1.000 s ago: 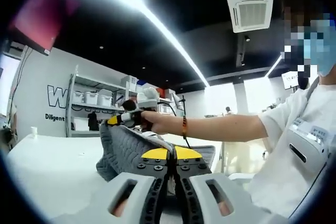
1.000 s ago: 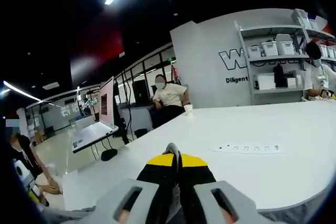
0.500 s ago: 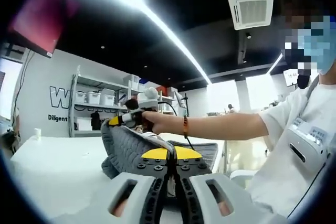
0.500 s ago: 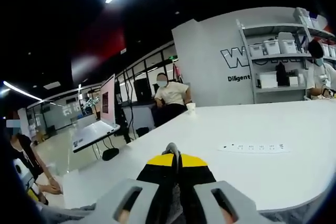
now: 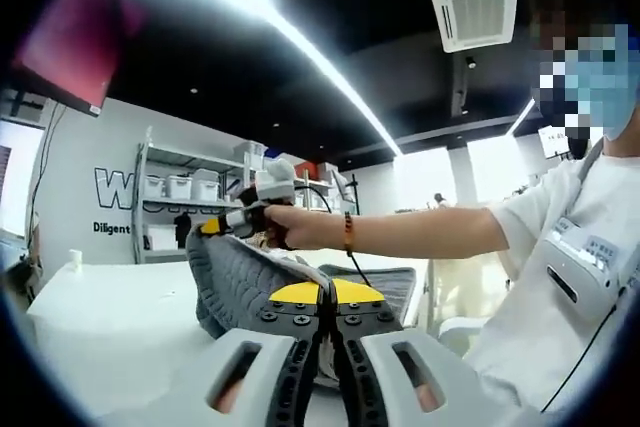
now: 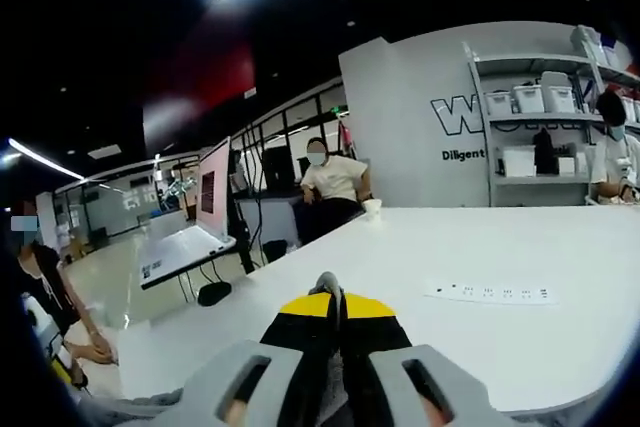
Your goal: Open the folded towel by lifting each exposed corner and separating the folded layers until the towel lies flat within the target outline without major curled edges
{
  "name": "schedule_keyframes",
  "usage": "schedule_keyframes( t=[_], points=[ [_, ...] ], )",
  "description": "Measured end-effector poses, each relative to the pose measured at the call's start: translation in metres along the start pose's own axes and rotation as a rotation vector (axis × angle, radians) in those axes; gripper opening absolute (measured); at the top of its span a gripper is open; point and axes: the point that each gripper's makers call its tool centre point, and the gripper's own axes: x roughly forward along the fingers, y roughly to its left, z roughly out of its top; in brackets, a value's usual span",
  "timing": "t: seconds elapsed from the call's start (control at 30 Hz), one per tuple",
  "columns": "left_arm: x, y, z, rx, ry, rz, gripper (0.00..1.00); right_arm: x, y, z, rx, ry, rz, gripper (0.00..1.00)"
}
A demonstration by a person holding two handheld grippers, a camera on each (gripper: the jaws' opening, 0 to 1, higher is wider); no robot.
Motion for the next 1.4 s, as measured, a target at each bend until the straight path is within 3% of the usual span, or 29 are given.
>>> schedule_keyframes(
  t=[1.4],
  points=[
    [-0.017, 0.006, -0.015, -0.032, 0.054, -0.017, 0.00, 0.037, 0.035, -0.008, -0.002, 0.010, 0.041, 0.00]
  ],
)
